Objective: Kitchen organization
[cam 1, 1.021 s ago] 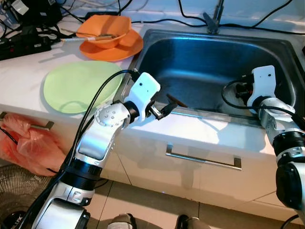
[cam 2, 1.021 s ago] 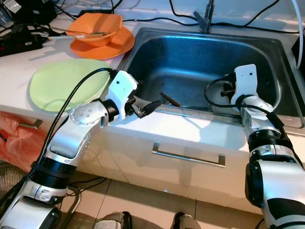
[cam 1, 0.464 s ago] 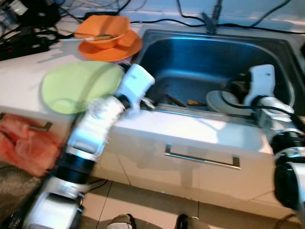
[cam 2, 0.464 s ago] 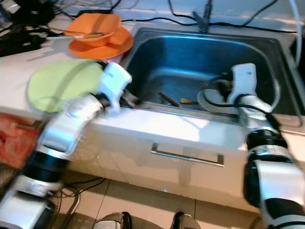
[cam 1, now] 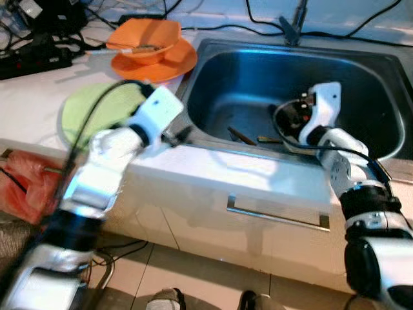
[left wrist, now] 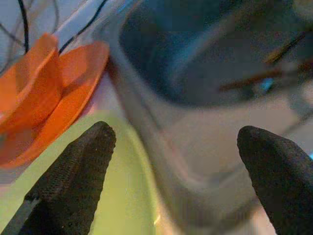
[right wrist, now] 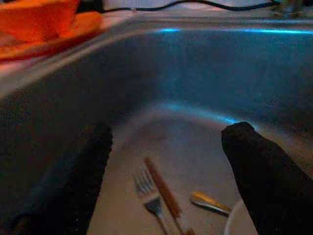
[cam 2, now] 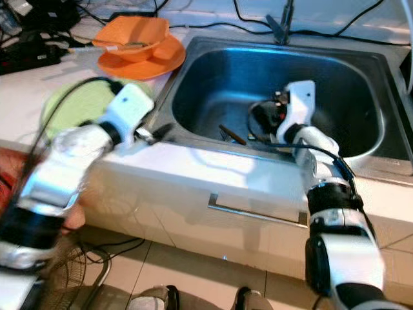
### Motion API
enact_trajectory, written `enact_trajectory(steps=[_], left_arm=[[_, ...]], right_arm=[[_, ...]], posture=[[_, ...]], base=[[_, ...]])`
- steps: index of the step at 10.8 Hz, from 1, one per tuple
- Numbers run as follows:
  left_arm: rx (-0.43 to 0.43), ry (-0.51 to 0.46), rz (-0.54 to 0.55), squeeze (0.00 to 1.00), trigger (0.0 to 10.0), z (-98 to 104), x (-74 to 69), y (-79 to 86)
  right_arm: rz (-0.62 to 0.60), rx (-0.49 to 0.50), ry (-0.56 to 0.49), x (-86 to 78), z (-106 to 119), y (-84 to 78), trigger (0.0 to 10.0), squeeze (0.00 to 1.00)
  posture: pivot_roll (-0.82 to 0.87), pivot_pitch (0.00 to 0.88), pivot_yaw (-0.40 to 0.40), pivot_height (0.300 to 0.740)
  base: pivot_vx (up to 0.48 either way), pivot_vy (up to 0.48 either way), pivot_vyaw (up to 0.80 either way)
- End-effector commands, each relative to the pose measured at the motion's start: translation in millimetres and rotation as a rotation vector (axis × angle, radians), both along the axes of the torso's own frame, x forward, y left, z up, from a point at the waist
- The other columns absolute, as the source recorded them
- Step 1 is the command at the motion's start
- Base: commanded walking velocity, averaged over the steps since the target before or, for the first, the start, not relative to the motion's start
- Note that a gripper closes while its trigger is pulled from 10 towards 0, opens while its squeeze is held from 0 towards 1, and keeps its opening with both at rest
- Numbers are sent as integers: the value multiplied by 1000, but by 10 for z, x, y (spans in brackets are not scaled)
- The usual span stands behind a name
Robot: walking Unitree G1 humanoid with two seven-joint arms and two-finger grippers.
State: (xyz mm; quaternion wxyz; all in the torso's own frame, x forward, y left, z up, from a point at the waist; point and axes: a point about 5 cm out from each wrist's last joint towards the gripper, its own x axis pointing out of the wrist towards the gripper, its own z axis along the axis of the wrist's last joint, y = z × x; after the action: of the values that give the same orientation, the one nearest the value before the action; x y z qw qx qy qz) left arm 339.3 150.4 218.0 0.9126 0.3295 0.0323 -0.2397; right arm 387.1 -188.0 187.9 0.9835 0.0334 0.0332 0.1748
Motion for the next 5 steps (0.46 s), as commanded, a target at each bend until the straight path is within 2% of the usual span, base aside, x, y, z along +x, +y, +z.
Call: enact_trajectory(steps=[1,2,4,5], left_arm=[[35,9,-10,1000,10000,-29,-17,3],[67,28,12,1000,10000,-39,-49,115],[148,29,26,1000,10000,-47,-111,213],[198,55,26,1000,10000,-72,-160,290]], right_arm=[[16,17,2,-19,8,8,10000,1000],[45,55,2,-44,45,82,10000,0],[142,131,5,-129,115,258,10000,0],[263,142,16,-224,149,371,10000,0]], posture=[[196,132,51,740],[204,132,49,740],[216,130,50,740],[222,131,51,740]], base=[[0,0,0],[0,0,0],[0,0,0],[0,0,0]])
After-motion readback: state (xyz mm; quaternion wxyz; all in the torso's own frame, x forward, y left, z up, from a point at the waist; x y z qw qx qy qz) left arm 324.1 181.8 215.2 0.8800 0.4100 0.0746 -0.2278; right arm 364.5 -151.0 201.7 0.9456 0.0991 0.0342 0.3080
